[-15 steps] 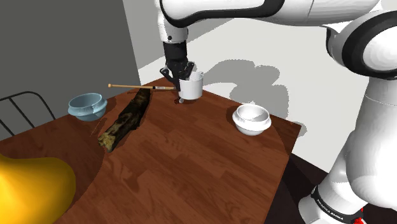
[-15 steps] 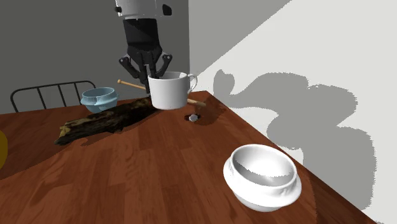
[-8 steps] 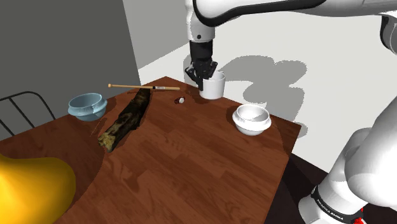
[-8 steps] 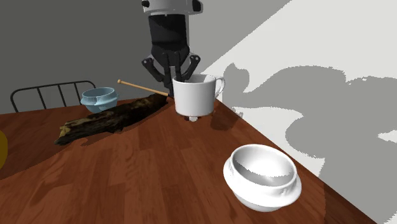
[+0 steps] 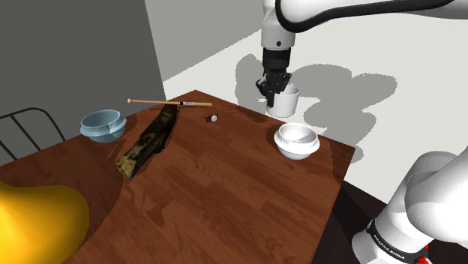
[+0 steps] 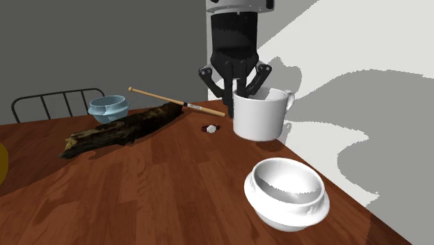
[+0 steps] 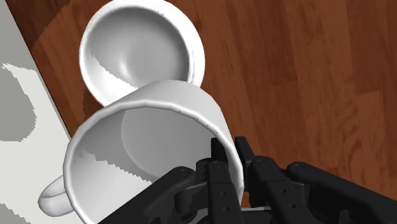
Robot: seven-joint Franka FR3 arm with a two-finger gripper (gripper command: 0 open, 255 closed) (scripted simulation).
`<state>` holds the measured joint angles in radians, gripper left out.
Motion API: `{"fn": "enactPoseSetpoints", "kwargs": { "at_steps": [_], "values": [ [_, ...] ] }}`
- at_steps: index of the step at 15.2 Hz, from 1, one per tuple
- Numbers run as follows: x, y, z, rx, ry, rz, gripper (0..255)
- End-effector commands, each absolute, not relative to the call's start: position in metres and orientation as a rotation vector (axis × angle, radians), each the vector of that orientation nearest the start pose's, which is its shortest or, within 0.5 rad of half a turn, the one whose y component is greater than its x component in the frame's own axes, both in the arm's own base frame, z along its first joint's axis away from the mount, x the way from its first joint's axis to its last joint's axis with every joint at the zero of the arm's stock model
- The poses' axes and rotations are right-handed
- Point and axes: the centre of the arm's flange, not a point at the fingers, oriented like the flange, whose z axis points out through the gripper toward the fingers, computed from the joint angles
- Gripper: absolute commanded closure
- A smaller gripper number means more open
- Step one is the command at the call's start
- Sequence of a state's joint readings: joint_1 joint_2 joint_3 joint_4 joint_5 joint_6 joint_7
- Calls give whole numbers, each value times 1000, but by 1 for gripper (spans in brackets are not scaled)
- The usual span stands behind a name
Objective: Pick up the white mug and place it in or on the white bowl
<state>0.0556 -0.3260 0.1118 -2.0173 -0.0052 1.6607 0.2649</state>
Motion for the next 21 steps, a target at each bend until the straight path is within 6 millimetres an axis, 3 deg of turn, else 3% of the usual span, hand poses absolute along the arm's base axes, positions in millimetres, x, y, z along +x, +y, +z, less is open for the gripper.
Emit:
{"fn": "enactPoseSetpoints", "kwargs": {
  "at_steps": [1, 6, 21],
  "values": [
    [427, 61, 585, -3183, 164, 37, 255],
    [385, 18, 587, -3183, 164, 37, 255],
    [385, 18, 506, -3183, 164, 37, 255]
  ]
}}
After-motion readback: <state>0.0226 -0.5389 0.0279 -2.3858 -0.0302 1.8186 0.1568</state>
